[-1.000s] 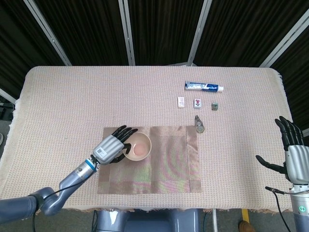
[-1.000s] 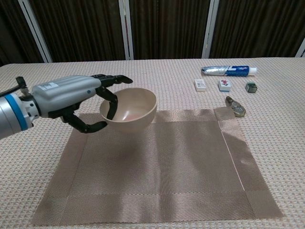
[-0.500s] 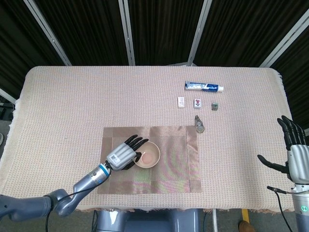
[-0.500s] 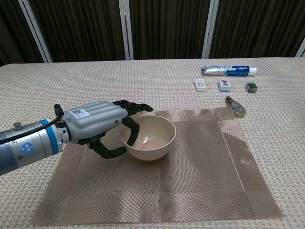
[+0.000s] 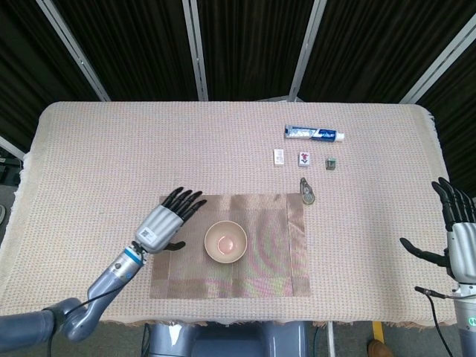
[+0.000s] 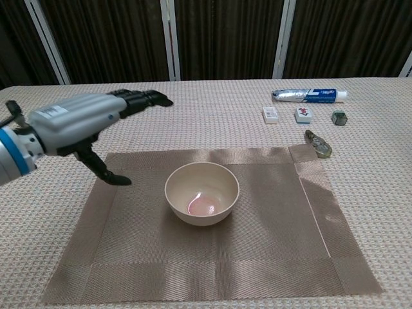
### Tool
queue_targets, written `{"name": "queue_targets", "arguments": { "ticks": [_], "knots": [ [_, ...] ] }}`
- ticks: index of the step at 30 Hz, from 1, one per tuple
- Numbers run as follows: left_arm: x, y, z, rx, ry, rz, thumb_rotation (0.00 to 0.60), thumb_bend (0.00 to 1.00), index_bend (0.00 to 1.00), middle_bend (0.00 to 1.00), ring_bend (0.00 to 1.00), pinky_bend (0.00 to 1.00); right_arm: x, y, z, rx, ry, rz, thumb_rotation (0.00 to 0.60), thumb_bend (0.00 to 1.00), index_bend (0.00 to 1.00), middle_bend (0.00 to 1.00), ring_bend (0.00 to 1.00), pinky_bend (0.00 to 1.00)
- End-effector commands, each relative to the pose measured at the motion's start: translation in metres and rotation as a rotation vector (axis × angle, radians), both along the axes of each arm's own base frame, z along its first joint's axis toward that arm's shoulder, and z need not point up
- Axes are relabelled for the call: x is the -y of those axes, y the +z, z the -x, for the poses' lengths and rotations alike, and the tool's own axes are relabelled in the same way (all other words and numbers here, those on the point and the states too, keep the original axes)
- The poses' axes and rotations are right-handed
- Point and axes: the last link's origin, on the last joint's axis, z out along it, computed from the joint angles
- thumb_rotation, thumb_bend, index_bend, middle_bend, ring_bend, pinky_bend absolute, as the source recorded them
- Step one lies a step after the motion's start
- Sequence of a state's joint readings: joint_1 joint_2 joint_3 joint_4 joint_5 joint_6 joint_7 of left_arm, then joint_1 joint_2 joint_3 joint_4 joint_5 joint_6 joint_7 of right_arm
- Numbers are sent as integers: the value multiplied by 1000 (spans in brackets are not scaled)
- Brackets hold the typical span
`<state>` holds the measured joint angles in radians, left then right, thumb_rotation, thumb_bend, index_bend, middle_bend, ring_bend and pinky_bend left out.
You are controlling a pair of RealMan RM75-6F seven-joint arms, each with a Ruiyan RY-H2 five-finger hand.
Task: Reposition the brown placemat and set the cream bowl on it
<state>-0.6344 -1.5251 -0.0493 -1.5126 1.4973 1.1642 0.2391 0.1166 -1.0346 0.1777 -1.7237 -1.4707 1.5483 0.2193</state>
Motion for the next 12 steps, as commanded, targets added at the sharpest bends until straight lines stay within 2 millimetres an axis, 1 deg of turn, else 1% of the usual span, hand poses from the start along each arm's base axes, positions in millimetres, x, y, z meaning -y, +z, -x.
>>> {"name": "queue_targets", "arguments": {
  "ticks": [1,4,5,6,9,12],
  "knots": [
    [11,56,33,12,134,-183,600,0,0,0,0,0,-1,2,1,-2,0,-2,600,0,0,0,0,0],
    [27,89,57,7,239,-290,600,0,0,0,0,0,-2,3,2,-21,-4,1,600,0,0,0,0,0],
    [30,94,61,9,259,-304,600,0,0,0,0,0,-2,3,2,-26,-6,0,600,0,0,0,0,0],
    [41,108,71,11,316,-343,600,0,0,0,0,0,-2,2,3,-42,-13,-3,600,0,0,0,0,0],
    [62,132,85,-8,388,-400,600,0,0,0,0,0,0,2,7,-87,-34,-5,600,0,0,0,0,0],
    [76,145,94,-4,441,-428,600,0,0,0,0,0,0,3,10,-119,-51,-4,600,0,0,0,0,0]
  ]
}}
